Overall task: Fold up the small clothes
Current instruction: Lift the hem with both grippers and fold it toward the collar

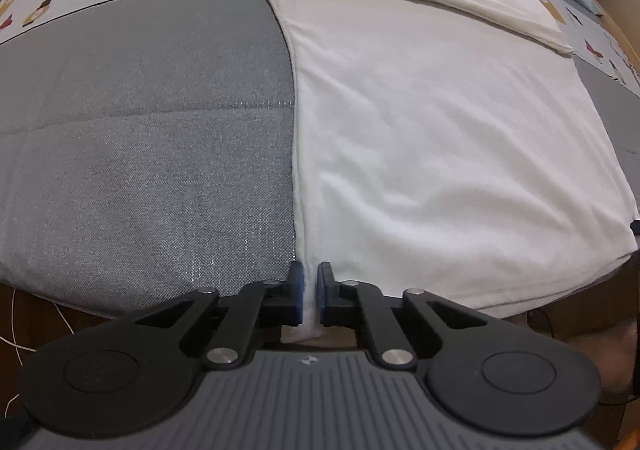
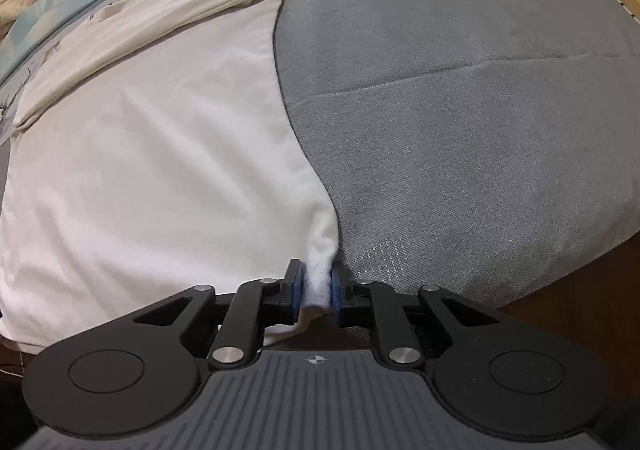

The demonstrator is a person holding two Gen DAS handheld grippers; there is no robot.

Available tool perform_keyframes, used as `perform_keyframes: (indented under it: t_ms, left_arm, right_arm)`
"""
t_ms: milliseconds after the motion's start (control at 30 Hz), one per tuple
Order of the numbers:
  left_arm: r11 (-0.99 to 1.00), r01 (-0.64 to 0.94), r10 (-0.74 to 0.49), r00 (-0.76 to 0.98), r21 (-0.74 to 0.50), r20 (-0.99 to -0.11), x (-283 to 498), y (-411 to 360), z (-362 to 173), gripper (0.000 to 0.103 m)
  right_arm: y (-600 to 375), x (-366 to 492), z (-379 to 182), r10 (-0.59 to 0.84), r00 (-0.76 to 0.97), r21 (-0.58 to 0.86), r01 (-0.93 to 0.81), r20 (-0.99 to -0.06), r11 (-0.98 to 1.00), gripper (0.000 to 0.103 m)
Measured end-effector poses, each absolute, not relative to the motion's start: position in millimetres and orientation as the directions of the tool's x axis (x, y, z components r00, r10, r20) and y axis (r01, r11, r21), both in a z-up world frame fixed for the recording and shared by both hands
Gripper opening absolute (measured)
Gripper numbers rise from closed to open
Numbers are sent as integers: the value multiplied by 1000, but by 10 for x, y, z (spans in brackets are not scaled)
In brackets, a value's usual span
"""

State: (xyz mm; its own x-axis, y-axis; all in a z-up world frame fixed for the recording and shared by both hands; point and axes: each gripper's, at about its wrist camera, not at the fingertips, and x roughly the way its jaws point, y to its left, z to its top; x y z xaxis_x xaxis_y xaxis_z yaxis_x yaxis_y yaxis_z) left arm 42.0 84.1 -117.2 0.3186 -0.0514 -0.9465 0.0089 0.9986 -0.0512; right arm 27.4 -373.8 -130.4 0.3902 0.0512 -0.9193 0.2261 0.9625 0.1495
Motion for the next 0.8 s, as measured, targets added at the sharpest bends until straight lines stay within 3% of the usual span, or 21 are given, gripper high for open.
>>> perform_keyframes:
  t_ms: [167, 467, 800]
  left_arm:
    - [997, 28, -73, 385, -68, -920, 344, 849, -861, 5]
    - [980, 169, -179, 531, -104, -828, -9, 953, 208, 4]
    - [938, 281, -335, 583, -203, -740, -858, 1224, 1162, 4]
  right_arm:
    - [-3805, 231, -1135, 80, 464, 213, 241, -882, 947, 9]
    - [-4136, -72, -215, 212, 667, 451, 207, -714, 868, 8]
    - [-4402, -994, 604, 309, 704, 536, 120, -639, 836, 8]
